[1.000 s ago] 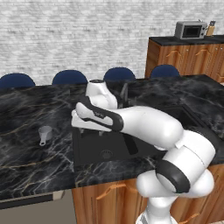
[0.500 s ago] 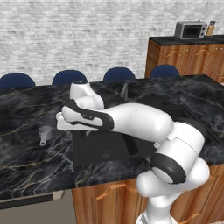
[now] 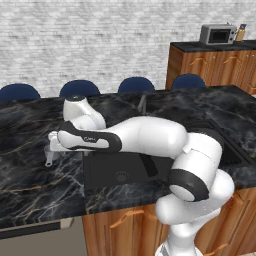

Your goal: Move any existing items from the left basin to the right basin for drying. Then move the measuring cup from the counter to the left basin of the sink for washing.

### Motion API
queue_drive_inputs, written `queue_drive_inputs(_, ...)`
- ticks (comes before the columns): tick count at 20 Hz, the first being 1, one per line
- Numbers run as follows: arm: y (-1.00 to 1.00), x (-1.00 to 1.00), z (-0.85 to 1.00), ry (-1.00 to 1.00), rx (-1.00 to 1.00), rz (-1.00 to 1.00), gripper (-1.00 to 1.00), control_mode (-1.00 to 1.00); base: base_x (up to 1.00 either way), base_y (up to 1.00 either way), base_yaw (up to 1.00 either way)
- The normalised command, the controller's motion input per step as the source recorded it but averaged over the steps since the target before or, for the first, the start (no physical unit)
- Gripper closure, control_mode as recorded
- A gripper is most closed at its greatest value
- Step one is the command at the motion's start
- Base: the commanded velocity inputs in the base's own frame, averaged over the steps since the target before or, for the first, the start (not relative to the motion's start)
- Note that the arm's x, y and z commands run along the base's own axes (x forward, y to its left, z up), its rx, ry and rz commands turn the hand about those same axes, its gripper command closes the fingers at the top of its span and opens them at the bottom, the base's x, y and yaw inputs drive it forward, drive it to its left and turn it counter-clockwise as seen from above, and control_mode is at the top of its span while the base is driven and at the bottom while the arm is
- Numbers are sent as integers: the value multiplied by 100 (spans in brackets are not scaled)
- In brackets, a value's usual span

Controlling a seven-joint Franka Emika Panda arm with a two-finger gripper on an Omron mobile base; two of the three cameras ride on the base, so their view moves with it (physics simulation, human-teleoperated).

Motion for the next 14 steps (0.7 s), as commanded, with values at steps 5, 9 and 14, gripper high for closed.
queue_drive_inputs(5,48,24,0,0,0,2,-100,-100,0,0,0)
queue_drive_inputs(9,39,24,-14,0,-6,1,-100,-100,0,0,0)
queue_drive_inputs(14,22,25,-24,0,-11,0,-100,-100,0,0,0)
